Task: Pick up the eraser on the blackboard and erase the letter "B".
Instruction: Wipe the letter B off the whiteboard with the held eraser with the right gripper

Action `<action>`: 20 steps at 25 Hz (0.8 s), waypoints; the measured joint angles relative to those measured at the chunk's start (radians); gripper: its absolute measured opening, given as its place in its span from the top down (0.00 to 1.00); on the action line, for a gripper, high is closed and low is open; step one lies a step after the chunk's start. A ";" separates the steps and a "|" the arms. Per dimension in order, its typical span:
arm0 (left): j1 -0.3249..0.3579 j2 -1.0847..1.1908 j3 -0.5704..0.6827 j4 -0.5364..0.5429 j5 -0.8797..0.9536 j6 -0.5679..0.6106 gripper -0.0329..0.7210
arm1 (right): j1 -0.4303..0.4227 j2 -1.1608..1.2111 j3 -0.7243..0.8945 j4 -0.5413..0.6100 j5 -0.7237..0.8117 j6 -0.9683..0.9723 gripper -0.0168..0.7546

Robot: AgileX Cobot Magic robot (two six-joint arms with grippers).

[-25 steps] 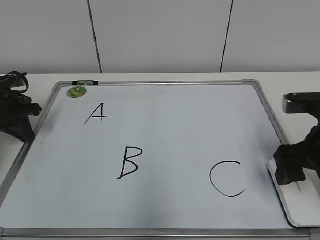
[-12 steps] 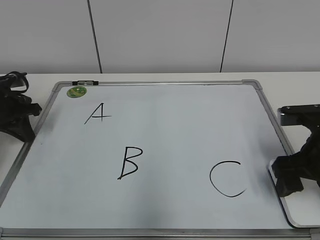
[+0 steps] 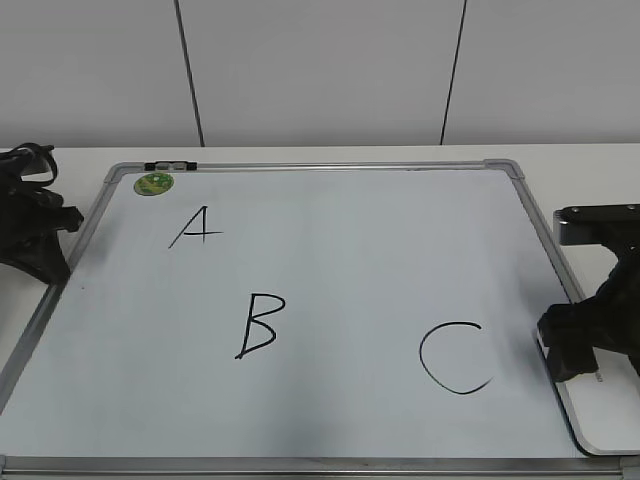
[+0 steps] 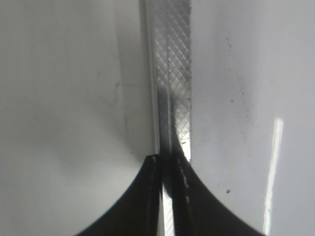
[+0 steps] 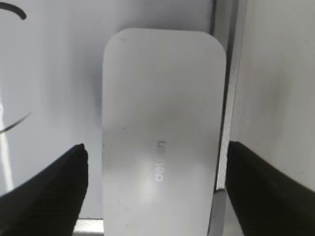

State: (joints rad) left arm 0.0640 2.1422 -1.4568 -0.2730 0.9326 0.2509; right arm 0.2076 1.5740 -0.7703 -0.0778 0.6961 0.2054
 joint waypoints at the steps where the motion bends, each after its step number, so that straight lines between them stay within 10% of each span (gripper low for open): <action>1: 0.000 0.000 0.000 0.000 0.000 0.000 0.94 | 0.000 0.002 0.000 0.000 0.000 0.002 0.11; 20: 0.000 0.000 0.000 0.000 -0.002 0.000 0.94 | 0.000 0.066 -0.002 -0.002 -0.019 0.008 0.26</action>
State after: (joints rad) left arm 0.0640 2.1422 -1.4568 -0.2730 0.9308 0.2509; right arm 0.2076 1.6397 -0.7725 -0.0800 0.6767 0.2137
